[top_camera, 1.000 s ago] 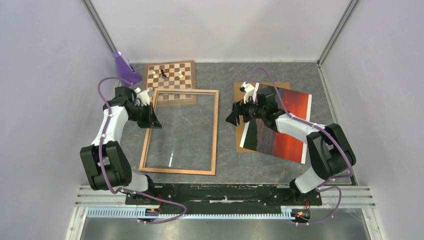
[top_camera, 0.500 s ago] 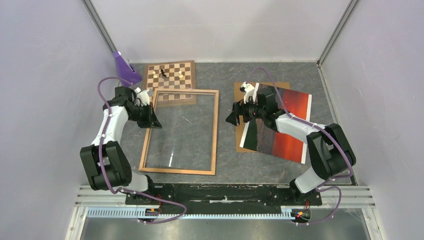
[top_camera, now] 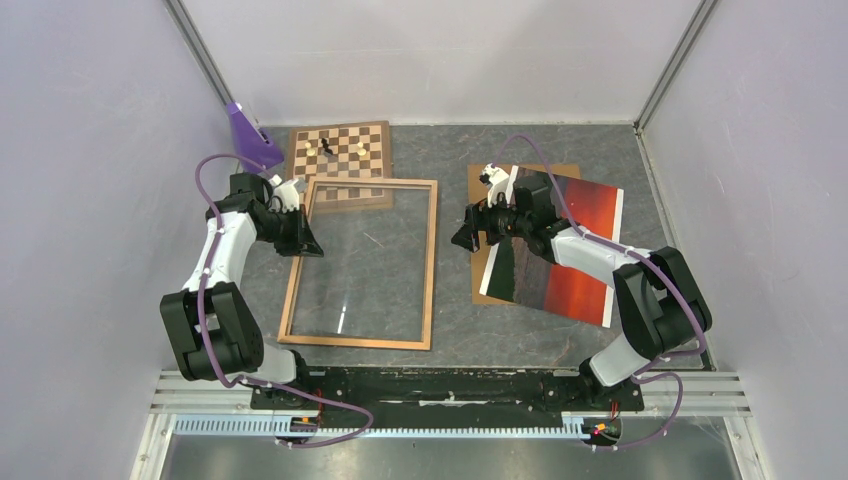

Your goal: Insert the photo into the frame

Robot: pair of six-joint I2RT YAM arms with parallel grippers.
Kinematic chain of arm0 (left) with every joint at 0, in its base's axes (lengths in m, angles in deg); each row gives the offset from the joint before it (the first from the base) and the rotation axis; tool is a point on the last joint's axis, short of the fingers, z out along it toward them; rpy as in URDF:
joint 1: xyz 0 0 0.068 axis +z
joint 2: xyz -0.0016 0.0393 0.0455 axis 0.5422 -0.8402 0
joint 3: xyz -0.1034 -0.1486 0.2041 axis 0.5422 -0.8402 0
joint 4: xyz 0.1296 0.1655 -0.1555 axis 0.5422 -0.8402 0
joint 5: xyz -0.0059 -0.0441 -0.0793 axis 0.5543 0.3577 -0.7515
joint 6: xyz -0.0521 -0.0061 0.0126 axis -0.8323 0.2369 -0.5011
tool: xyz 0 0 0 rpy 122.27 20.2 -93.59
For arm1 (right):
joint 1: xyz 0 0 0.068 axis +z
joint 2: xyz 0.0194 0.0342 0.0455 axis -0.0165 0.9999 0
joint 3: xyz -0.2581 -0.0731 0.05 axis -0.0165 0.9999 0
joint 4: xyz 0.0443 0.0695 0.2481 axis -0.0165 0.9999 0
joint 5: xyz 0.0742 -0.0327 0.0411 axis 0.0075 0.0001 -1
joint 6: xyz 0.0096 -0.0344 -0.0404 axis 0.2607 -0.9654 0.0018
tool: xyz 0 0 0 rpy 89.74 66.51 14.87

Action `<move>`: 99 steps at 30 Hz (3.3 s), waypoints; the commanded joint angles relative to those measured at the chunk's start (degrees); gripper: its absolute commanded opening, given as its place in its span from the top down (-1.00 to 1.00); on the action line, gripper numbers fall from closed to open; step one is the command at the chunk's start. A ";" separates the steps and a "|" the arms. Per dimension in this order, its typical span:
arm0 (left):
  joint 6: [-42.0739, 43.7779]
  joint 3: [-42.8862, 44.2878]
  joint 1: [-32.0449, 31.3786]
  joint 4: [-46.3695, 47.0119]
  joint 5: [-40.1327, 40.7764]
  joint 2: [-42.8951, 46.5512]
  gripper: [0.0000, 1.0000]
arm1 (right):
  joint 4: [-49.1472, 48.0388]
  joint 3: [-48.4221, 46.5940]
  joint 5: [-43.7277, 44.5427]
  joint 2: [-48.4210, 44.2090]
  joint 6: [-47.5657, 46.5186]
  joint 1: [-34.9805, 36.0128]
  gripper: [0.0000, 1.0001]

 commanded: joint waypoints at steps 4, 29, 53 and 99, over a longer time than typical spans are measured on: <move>2.21 1.03 0.32 1.24 1.56 1.61 0.95 | -1.36 -0.25 -0.73 -0.94 -0.82 -0.20 -0.67; 1.94 0.05 0.40 1.43 1.97 2.51 0.95 | -1.28 -0.16 -0.82 -0.93 -0.88 -0.33 -0.66; -1.67 0.37 0.45 -0.05 -6.27 2.04 0.95 | -1.23 -0.08 -0.95 -0.57 -1.00 -0.38 -0.65; -7.38 6.11 1.22 -8.28 -13.98 -1.66 0.95 | -0.98 0.19 -1.04 0.40 -1.37 -0.39 -0.63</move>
